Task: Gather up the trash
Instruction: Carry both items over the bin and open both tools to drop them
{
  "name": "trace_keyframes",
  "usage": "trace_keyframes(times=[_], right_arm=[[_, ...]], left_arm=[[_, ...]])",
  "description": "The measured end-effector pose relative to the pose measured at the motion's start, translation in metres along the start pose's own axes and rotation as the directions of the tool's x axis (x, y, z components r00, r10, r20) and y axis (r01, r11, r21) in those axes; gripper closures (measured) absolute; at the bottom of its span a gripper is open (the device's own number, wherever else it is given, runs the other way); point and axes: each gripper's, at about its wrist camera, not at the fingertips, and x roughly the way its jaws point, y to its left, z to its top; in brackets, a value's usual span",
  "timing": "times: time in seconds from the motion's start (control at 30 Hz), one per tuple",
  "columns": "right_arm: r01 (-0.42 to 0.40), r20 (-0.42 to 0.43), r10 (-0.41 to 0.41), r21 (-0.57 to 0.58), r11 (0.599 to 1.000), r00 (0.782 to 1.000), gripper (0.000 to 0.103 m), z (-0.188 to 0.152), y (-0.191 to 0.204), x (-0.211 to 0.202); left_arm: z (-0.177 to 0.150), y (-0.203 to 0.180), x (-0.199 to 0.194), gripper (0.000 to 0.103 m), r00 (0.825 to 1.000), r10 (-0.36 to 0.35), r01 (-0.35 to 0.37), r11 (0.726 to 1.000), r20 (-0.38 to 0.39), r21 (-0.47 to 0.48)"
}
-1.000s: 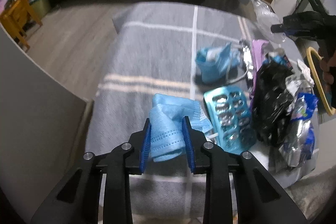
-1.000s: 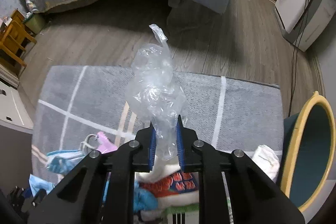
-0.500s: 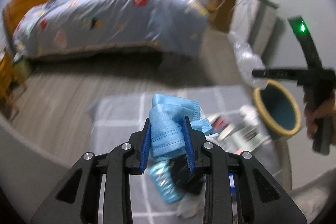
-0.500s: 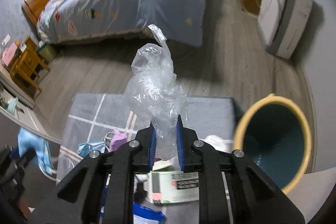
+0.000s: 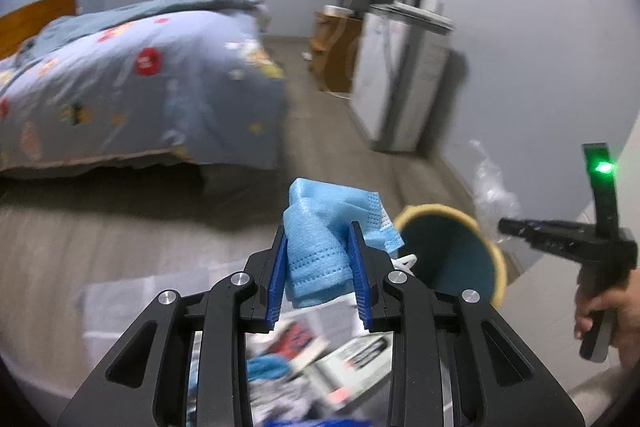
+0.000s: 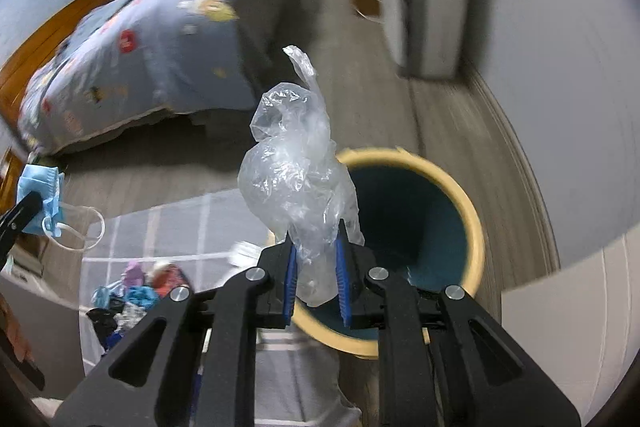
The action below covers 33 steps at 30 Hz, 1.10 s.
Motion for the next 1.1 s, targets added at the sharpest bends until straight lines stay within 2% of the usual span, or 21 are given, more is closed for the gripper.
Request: trace_keyframes(times=[0.17,0.33,0.5,0.7,0.83,0.93,1.0,1.07,1.1], right_arm=[[0.053,-0.03,-0.052,0.052,0.997,0.998,0.087,0.0,-0.044,0.016],[0.057,-0.08,-0.048,0.113,0.992,0.996,0.087,-0.003,-0.074,0.038],[0.057,-0.123,-0.039,0.146,0.988,0.992,0.087,-0.008,-0.095,0.052],[0.035,-0.136,-0.012,0.171,0.985,0.991,0.081,-0.005,-0.097,0.065],[0.05,-0.138,-0.028,0.159,0.986,0.99,0.067,-0.005,-0.099,0.065],[0.067,-0.132,-0.045,0.169,0.983,0.99,0.047,-0.004,-0.102,0.065],[0.075,-0.125,-0.054,0.171,0.982,0.991,0.04,-0.003,-0.102,0.063],[0.08,-0.113,-0.061,0.175,0.981,0.992,0.026,-0.002,-0.101,0.06],[0.083,-0.106,-0.065,0.176,0.981,0.992,0.021,-0.001,-0.1,0.058]], left_arm=[[0.006,-0.05,0.047,0.072,0.997,-0.07,0.072,0.996,-0.033,0.049],[-0.007,-0.09,0.088,0.072,0.985,-0.139,0.148,0.985,-0.097,0.09],[-0.031,-0.131,0.133,0.072,0.972,-0.138,0.172,0.969,-0.187,0.18],[-0.045,-0.145,0.16,0.065,0.958,-0.148,0.194,0.965,-0.245,0.174],[-0.046,-0.143,0.163,0.058,0.958,-0.143,0.188,0.968,-0.25,0.167],[-0.045,-0.14,0.16,0.045,0.96,-0.144,0.184,0.97,-0.24,0.157],[-0.044,-0.137,0.154,0.039,0.964,-0.137,0.176,0.971,-0.227,0.163],[-0.042,-0.135,0.147,0.024,0.969,-0.123,0.161,0.972,-0.212,0.17],[-0.041,-0.131,0.141,0.022,0.974,-0.112,0.147,0.974,-0.199,0.17]])
